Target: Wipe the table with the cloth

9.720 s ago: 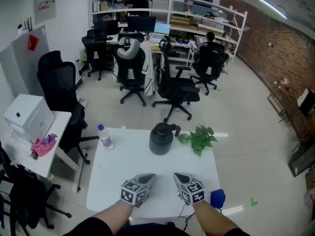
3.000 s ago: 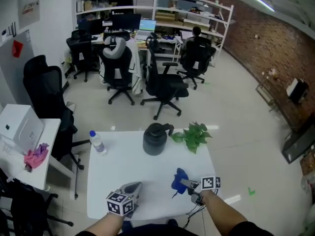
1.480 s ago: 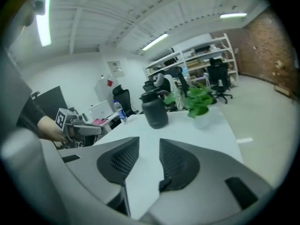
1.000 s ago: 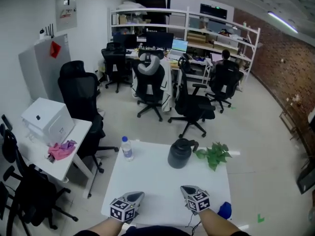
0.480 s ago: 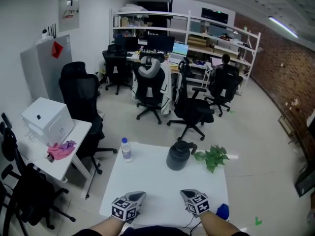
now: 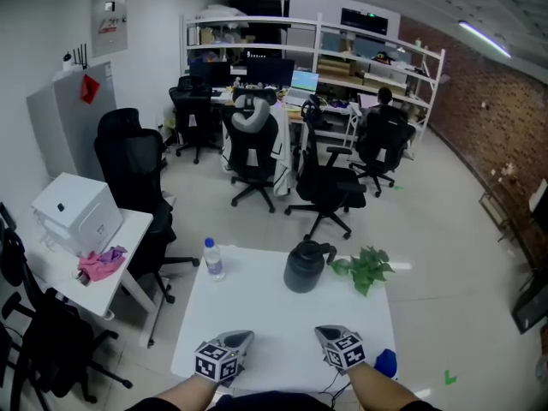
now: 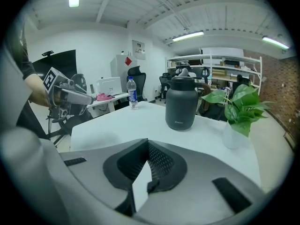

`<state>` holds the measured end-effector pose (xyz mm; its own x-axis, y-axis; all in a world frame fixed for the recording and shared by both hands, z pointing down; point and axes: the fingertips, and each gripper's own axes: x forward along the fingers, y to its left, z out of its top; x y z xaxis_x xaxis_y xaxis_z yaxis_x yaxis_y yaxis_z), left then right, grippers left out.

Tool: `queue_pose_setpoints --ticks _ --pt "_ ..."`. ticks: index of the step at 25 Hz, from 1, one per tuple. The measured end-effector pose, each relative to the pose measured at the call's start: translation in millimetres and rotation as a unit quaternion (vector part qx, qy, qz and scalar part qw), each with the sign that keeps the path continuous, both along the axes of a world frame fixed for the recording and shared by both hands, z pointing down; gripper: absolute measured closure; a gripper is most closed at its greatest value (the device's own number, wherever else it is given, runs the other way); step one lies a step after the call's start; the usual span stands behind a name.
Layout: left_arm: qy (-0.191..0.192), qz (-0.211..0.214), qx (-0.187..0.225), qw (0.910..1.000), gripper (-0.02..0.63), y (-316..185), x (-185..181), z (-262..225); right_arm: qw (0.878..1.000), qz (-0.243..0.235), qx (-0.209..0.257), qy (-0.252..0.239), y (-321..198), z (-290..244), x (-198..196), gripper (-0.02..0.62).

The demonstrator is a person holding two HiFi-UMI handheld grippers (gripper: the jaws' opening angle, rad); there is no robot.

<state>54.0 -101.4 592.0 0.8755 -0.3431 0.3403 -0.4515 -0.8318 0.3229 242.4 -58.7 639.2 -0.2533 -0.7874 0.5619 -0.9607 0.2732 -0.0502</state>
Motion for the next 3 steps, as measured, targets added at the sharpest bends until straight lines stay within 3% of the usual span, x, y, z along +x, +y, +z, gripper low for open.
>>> queue_pose_setpoints --ticks 3 --pt "0.0 0.0 -0.002 1.0 0.604 1.4 2.7 0.8 1.0 0.002 -0.002 0.0 2.5 0.1 4.8 0.592"
